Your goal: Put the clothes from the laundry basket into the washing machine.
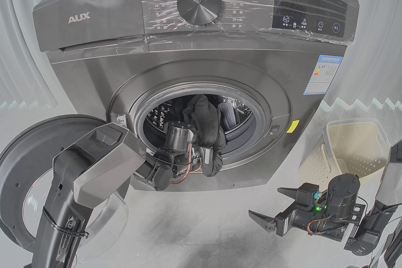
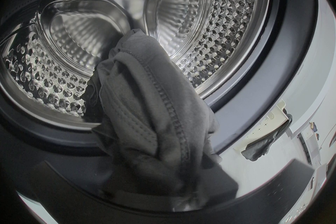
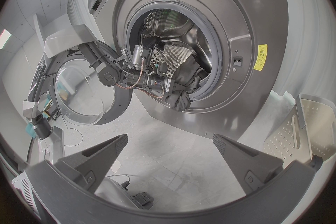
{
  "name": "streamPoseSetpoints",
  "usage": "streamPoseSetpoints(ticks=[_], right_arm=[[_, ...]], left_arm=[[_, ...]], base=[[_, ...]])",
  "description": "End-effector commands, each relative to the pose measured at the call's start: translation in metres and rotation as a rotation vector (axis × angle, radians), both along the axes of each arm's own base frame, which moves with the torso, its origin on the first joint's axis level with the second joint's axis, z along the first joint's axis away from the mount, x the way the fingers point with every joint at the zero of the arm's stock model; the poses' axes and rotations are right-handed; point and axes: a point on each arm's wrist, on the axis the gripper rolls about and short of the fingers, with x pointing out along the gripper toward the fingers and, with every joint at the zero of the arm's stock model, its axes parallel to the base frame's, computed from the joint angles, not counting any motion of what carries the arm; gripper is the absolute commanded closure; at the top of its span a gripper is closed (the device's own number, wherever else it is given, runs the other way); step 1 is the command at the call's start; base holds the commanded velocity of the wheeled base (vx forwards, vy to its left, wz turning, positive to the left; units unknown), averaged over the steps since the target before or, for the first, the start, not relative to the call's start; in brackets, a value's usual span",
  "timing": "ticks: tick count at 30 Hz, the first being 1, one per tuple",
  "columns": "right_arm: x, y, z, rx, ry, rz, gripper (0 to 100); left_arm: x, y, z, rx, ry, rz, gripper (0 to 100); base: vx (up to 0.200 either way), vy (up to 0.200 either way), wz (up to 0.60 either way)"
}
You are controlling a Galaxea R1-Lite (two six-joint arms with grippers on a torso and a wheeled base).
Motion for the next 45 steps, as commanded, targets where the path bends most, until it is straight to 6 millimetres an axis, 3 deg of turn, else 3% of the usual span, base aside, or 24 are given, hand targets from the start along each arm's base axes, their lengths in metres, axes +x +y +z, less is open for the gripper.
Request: streamPoseSetpoints(ticks=[1, 4, 5, 9, 16, 17, 25, 32, 40, 41, 45], right_arm=[[0.000, 0.000, 0.000, 0.000, 0.000, -0.001, 0], [0.000, 0.000, 0.000, 0.000, 0.000, 0.002, 0], [0.000, 0.000, 0.000, 0.000, 0.000, 0.000, 0], [0.000, 0.000, 0.000, 0.000, 0.000, 0.002, 0], [0.000, 0.000, 0.000, 0.001, 0.001, 0.001, 0], [0.000, 0.000, 0.000, 0.000, 0.000, 0.002, 0], [0.000, 0.000, 0.000, 0.000, 0.000, 0.002, 0], [0.000, 0.001, 0.000, 0.000, 0.002, 0.003, 0], [0.000, 0.000, -0.001, -0.002, 0.004, 0.003, 0], [0.000, 0.000, -0.001, -0.002, 0.004, 0.003, 0], [0.000, 0.000, -0.001, -0.002, 0.005, 0.001, 0]], left_arm=[[0.011, -0.003, 0.003, -0.026, -0.036, 0.019, 100], [0.024, -0.007, 0.021, -0.084, -0.118, 0.042, 100], [0.037, -0.009, 0.034, -0.140, -0.199, 0.096, 100], [0.057, -0.004, 0.056, -0.193, -0.309, 0.172, 100], [0.054, -0.003, 0.049, -0.177, -0.278, 0.170, 100], [0.054, -0.003, 0.047, -0.176, -0.273, 0.169, 0], [0.042, -0.008, 0.040, -0.157, -0.229, 0.149, 0], [0.013, -0.005, 0.018, -0.071, -0.075, 0.072, 0], [0.015, -0.004, -0.002, -0.047, -0.046, 0.065, 0], [0.016, -0.004, -0.003, -0.047, -0.049, 0.066, 100], [0.020, -0.002, -0.005, -0.046, -0.056, 0.070, 100]], base=[[0.000, 0.000, 0.00], [0.000, 0.000, 0.00], [0.000, 0.000, 0.00], [0.000, 0.000, 0.00], [0.000, 0.000, 0.00], [0.000, 0.000, 0.00], [0.000, 0.000, 0.00], [0.000, 0.000, 0.00], [0.000, 0.000, 0.00], [0.000, 0.000, 0.00], [0.000, 0.000, 0.00]])
